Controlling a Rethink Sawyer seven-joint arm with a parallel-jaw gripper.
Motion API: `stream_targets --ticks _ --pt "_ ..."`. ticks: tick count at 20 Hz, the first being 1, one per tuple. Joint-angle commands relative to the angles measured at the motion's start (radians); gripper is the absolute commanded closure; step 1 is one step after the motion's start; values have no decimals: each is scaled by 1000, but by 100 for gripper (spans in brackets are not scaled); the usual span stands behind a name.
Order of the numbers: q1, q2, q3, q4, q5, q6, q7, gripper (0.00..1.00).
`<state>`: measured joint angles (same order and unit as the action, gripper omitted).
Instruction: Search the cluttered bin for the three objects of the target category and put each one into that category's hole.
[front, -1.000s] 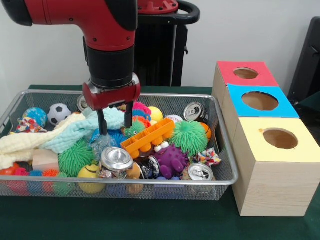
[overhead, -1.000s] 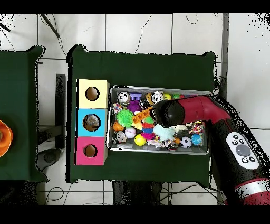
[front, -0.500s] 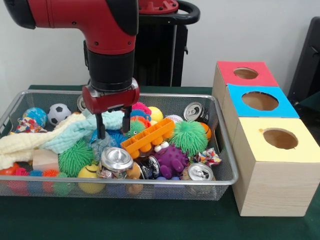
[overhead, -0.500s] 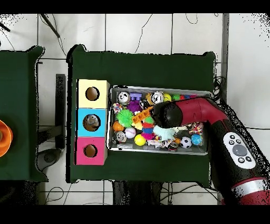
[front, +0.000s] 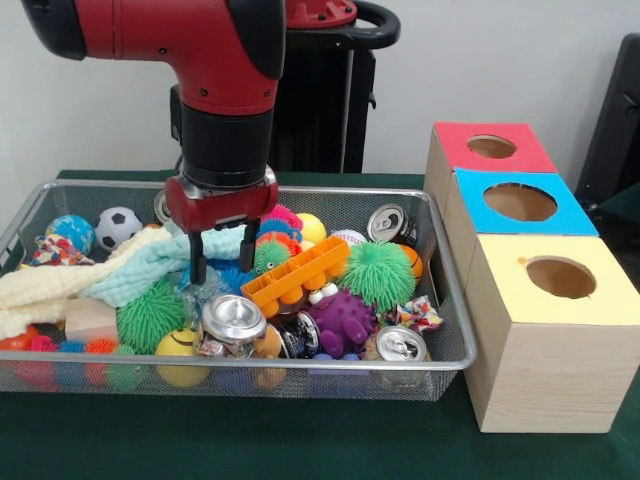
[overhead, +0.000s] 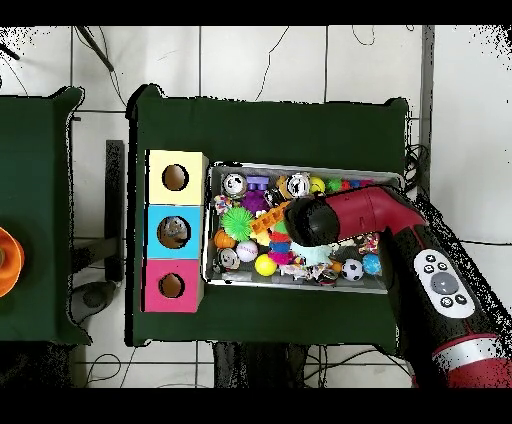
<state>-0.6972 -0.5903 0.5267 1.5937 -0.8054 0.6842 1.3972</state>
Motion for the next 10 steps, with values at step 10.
stream_targets --ticks 10 --pt "23 4 -72 -36 -180 -154 -9 0"
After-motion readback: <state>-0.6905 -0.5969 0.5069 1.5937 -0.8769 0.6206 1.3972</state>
